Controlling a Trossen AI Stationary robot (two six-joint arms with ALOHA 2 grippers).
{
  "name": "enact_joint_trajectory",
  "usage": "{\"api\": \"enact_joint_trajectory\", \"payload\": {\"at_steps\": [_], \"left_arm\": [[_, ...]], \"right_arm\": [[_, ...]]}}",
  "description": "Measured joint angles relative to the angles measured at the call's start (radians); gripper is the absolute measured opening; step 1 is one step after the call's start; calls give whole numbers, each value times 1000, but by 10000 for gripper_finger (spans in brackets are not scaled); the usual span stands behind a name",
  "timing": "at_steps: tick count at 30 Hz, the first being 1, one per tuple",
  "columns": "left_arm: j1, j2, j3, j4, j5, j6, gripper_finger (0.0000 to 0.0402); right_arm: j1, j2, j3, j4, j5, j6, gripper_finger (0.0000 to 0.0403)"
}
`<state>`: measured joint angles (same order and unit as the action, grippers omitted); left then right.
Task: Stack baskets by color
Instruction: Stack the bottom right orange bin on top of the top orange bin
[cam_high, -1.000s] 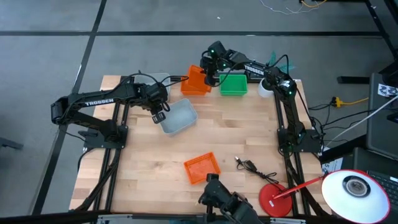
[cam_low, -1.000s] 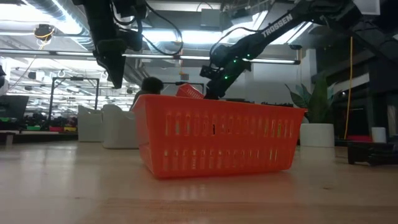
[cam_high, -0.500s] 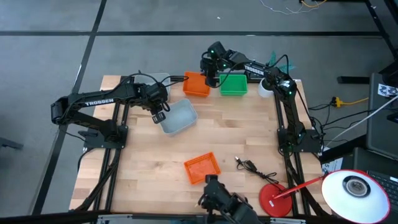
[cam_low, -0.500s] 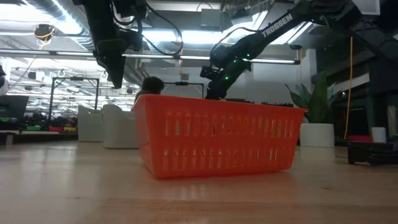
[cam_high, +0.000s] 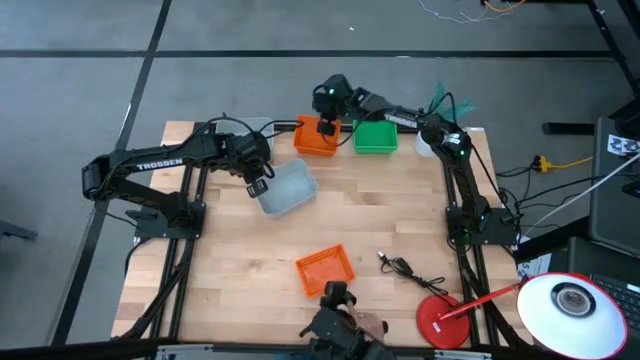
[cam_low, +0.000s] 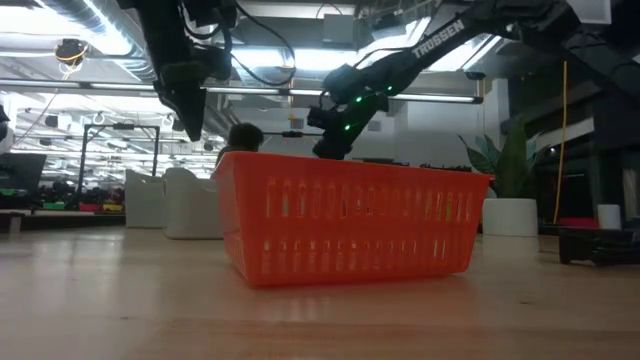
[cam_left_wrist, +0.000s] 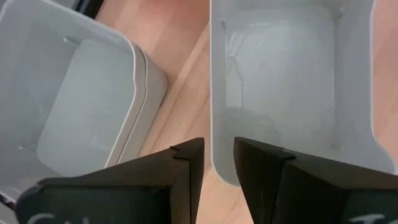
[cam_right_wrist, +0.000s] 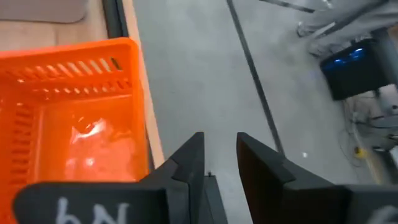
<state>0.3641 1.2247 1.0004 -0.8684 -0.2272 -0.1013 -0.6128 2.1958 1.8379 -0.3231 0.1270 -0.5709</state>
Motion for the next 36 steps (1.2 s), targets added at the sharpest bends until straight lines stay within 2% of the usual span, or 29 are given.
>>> {"api": "enact_joint_trajectory", "payload": {"at_steps": [6, 10, 17, 21, 26, 29, 31, 36], "left_arm": [[0, 0, 0, 26, 0, 5, 80], [0, 0, 0, 26, 0, 7, 80], [0, 0, 0, 25, 0, 7, 80], [0, 0, 0, 24, 0, 7, 80], [0, 0, 0, 24, 0, 7, 80], [1, 0, 0, 24, -11, 10, 80], [1, 0, 0, 24, -29, 25, 80], [1, 0, 0, 24, -52, 33, 80]], "right_arm": [[39, 59, -27, 99, 162, -17, 91], [39, 87, -28, 159, 167, -19, 91], [41, 82, -19, 152, 155, -41, 91], [64, 65, 47, -23, 37, -31, 91], [93, 63, 121, -380, -233, 38, 91], [94, 62, 126, -498, -395, 42, 91], [99, 63, 123, -538, -431, 42, 91], [103, 63, 94, -542, -435, 41, 91]]}}
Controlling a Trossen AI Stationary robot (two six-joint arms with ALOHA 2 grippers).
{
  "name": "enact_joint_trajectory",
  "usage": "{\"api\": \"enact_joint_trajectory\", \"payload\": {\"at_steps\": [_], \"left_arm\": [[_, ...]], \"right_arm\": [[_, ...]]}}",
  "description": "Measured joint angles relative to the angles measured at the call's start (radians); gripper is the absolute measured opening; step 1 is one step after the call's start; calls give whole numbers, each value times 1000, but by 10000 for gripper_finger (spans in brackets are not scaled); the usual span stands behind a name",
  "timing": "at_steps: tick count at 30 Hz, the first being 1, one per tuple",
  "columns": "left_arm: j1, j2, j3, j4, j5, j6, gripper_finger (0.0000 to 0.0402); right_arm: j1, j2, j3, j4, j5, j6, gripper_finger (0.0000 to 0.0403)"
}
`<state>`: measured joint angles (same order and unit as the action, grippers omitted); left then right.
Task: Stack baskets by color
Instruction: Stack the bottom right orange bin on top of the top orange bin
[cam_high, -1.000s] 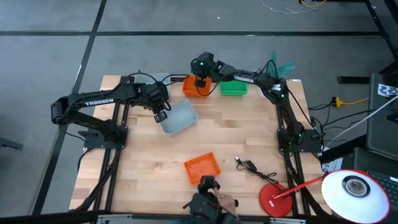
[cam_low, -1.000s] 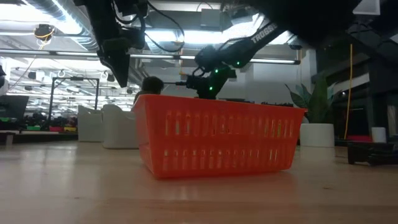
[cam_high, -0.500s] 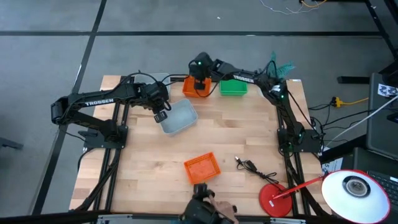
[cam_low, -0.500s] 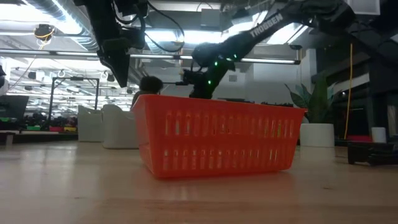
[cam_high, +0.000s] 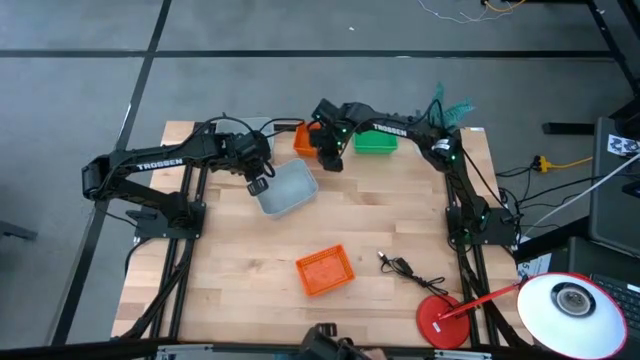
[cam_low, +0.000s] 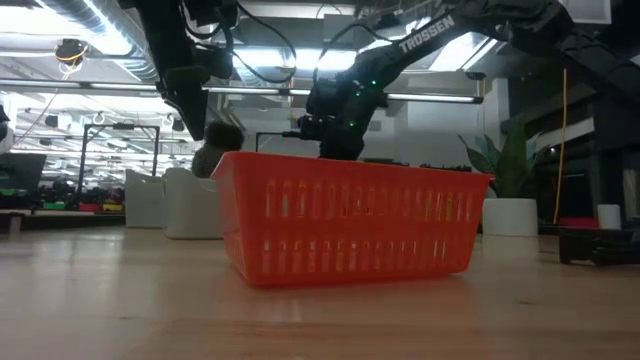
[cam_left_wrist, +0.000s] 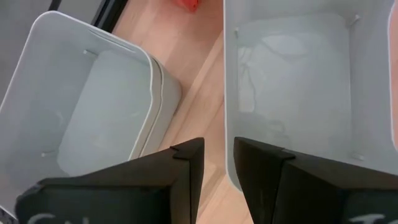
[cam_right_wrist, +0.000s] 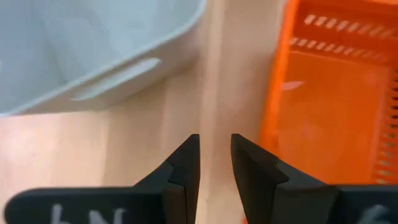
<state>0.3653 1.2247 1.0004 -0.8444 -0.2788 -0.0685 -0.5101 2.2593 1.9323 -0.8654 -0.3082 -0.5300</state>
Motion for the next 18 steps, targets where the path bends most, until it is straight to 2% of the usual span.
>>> {"api": "enact_joint_trajectory", "payload": {"at_steps": [6, 18], "left_arm": [[0, 0, 0, 0, 0, 0, 80], [1, 0, 0, 1, -1, -2, 80]], "right_arm": [[-9, 0, -84, 117, 124, -3, 91], [-8, 0, -116, 223, 94, 5, 91]]}}
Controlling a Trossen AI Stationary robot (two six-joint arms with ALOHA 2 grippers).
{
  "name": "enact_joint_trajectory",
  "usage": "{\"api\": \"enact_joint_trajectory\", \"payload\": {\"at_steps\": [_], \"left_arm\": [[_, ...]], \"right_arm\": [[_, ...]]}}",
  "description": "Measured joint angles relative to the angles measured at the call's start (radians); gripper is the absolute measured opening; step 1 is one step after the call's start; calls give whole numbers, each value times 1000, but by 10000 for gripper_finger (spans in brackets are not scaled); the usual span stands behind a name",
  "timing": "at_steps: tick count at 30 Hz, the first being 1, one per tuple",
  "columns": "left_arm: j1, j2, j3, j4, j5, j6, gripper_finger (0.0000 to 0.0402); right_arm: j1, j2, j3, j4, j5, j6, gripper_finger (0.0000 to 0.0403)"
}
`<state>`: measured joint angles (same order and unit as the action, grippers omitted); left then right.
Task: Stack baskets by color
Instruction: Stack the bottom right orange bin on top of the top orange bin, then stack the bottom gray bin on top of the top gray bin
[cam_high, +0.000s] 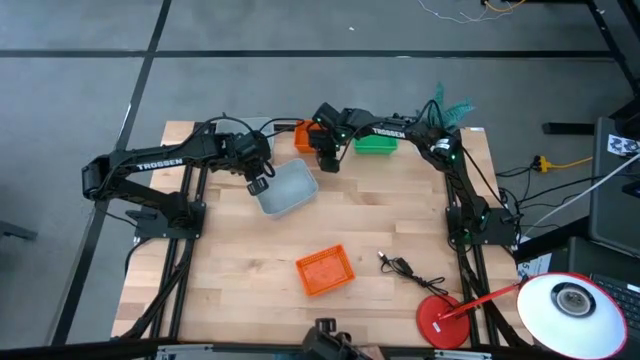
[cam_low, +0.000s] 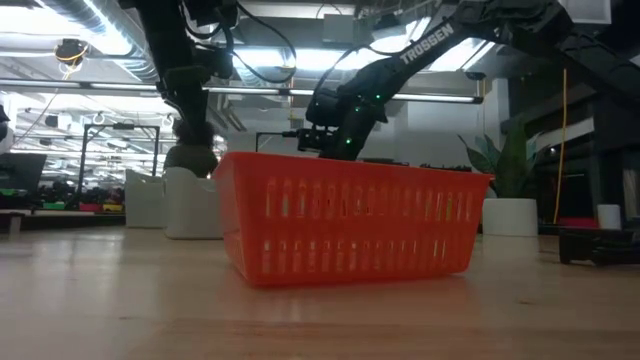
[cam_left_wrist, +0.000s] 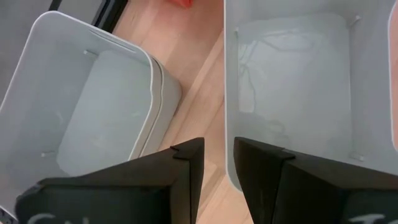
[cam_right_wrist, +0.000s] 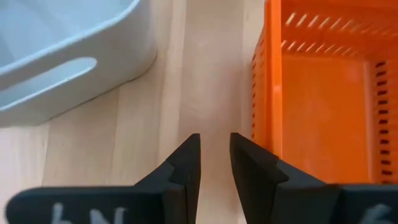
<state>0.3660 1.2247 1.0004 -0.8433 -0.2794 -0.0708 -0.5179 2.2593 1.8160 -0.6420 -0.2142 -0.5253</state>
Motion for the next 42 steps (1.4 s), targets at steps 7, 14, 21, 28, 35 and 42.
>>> {"api": "enact_joint_trajectory", "payload": {"at_steps": [7, 14, 21, 28, 35, 42], "left_arm": [[0, 0, 0, 1, 0, 0, 80], [0, 0, -1, 81, 8, -23, 80], [24, 90, -1, 137, 151, -53, 80], [54, 206, -1, 134, 149, 12, 80], [98, 203, -1, 124, 183, 42, 80], [133, 247, 0, 130, 193, 58, 80]], "right_arm": [[10, 0, 0, -76, -125, 28, 91], [52, -32, 1, -421, -201, 80, 91], [80, -63, 1, -699, -204, 79, 91], [68, -64, -3, -760, -207, 89, 91], [68, -64, -3, -765, -207, 94, 91], [68, -64, -3, -745, -207, 79, 91]]}}
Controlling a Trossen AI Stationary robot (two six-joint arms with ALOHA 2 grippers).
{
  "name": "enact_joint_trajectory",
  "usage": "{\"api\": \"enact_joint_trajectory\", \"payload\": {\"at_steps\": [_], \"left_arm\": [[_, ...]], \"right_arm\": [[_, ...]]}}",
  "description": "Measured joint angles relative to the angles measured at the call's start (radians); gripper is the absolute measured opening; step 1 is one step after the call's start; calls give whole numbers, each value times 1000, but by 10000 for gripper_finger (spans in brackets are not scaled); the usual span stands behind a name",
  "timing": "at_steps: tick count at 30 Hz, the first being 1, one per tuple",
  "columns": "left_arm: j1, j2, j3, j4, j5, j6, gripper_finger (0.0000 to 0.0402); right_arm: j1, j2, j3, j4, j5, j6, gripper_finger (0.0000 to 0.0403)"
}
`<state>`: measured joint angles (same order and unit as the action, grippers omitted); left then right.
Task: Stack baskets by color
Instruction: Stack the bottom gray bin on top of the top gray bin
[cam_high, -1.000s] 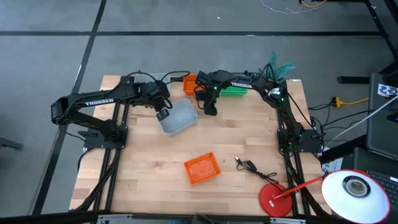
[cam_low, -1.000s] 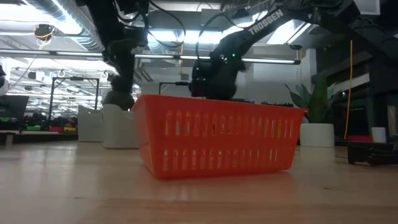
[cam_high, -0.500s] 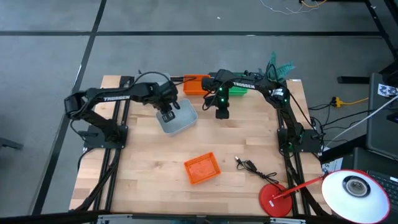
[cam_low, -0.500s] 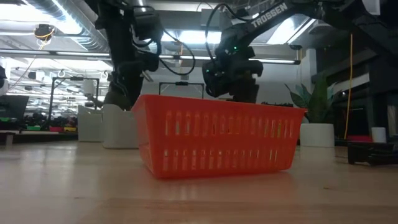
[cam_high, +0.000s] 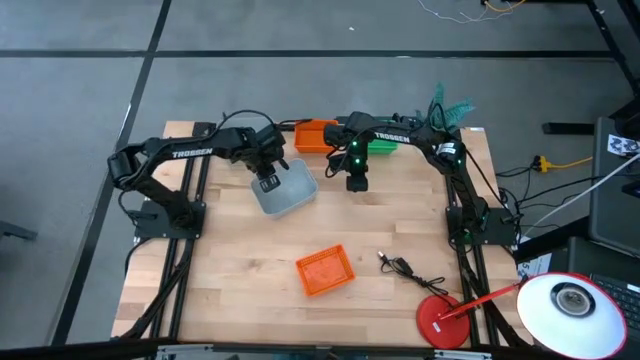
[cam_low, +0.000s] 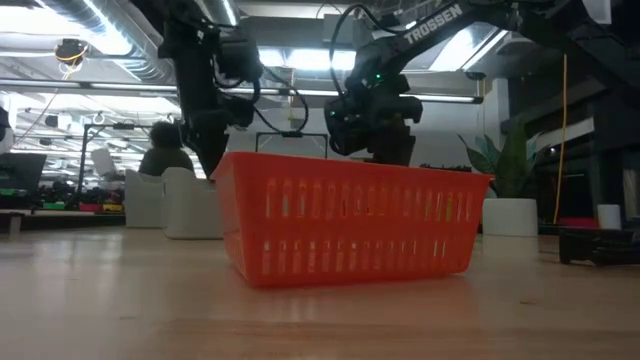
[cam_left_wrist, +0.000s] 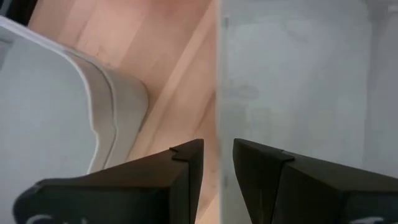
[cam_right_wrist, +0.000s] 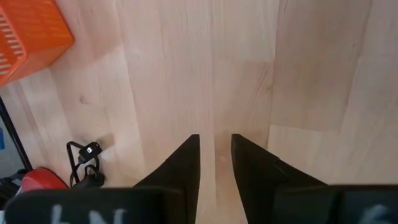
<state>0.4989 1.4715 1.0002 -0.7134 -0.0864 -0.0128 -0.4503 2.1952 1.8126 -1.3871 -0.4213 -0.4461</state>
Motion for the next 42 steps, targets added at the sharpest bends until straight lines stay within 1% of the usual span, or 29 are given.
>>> {"api": "enact_joint_trajectory", "payload": {"at_steps": [5, 9, 12, 14, 16, 17, 19, 23, 27, 29, 33, 34, 36, 39, 42], "left_arm": [[5, 63, 0, 22, -5, 14, 80], [5, 146, 0, 85, -25, 53, 80], [5, 204, 0, 98, -27, 92, 78], [4, 228, 0, 89, -27, 101, 60], [5, 233, 0, 64, -25, 99, 23], [4, 231, 2, 39, -24, 98, 12], [2, 217, 17, -51, -24, 92, 7], [-11, 171, 102, -290, -36, 71, 2], [-32, 102, 215, -461, -116, 71, 1], [-32, 78, 286, -538, -194, 74, 1], [-3, 53, 452, -677, -431, 89, 0], [10, 53, 495, -696, -473, 106, 0], [53, 52, 571, -707, -507, 183, 0], [135, 62, 653, -700, -504, 349, 0], [236, 90, 699, -692, -503, 477, 0]], "right_arm": [[0, 0, 0, 24, 0, 0, 91], [0, 0, 0, 53, -1, 0, 91], [6, 0, 0, 59, -1, 0, 91], [9, -1, 0, 59, -1, 0, 91], [13, -1, 0, 59, -1, 0, 91], [14, -1, 0, 59, -1, 0, 91], [15, -1, 0, 59, -1, -3, 91], [16, -1, 0, 68, -1, -5, 91], [15, -1, 0, 87, 0, -6, 91], [15, -1, 0, 93, 0, -7, 91], [15, -1, 0, 100, 0, -7, 91], [15, -1, 0, 101, 0, -8, 91], [15, -1, 0, 104, 0, -8, 91], [15, -1, 0, 107, 0, -8, 91], [15, -1, 0, 115, 0, -8, 91]]}}
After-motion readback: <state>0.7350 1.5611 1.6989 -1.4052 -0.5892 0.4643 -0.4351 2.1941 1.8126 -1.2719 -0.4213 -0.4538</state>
